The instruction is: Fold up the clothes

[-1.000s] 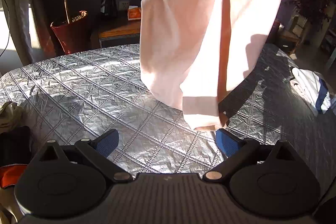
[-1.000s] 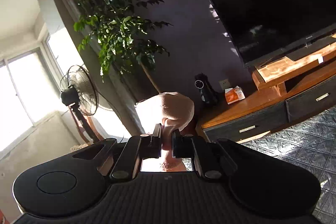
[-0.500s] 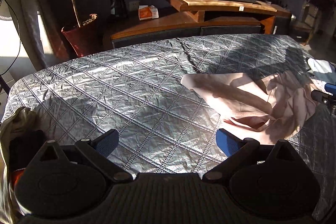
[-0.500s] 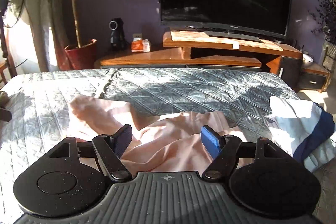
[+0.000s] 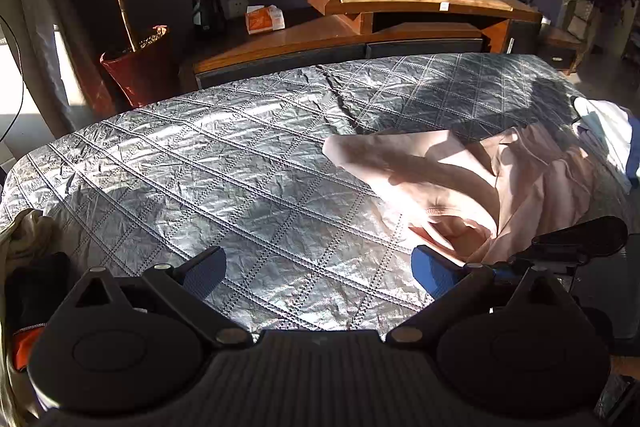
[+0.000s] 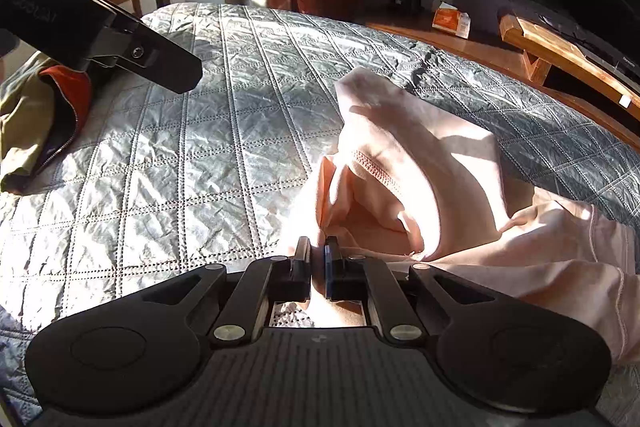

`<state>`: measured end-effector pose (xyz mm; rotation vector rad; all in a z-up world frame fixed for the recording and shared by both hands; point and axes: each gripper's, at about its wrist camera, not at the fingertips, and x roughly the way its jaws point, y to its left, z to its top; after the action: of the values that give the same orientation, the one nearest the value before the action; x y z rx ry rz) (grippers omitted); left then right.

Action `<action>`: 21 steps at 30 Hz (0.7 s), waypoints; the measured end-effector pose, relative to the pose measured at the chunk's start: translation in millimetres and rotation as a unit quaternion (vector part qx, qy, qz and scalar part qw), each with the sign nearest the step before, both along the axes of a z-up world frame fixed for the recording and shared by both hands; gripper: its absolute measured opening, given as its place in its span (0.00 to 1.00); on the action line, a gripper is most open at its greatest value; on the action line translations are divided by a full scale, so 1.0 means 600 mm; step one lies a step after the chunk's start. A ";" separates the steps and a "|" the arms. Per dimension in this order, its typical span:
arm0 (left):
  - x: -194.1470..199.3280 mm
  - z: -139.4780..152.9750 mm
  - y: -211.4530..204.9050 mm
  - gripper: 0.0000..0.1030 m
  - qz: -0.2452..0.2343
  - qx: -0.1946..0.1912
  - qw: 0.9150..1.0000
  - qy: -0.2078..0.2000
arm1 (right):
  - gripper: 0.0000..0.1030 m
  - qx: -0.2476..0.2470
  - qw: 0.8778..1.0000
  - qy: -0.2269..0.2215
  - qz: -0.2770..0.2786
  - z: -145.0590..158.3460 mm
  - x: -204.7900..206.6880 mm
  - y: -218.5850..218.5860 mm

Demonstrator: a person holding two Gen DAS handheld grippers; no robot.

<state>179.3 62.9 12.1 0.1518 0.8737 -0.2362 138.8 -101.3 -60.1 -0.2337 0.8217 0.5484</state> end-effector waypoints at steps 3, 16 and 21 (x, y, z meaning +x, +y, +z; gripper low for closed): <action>0.002 0.000 0.002 0.96 0.008 0.000 1.000 -0.002 | 0.17 0.030 0.996 0.004 0.078 0.013 -0.037 0.036; 0.003 -0.005 0.000 0.96 0.012 0.017 1.000 -0.001 | 0.68 0.112 0.941 0.028 -0.317 0.024 0.044 -0.317; 0.004 -0.013 -0.016 0.96 0.003 0.028 1.000 0.003 | 0.52 0.118 0.941 0.092 -0.305 -0.020 0.065 -0.337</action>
<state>182.0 53.4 4.3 0.2005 0.8872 -0.2062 177.7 -303.4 -72.3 0.2963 0.9450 0.0784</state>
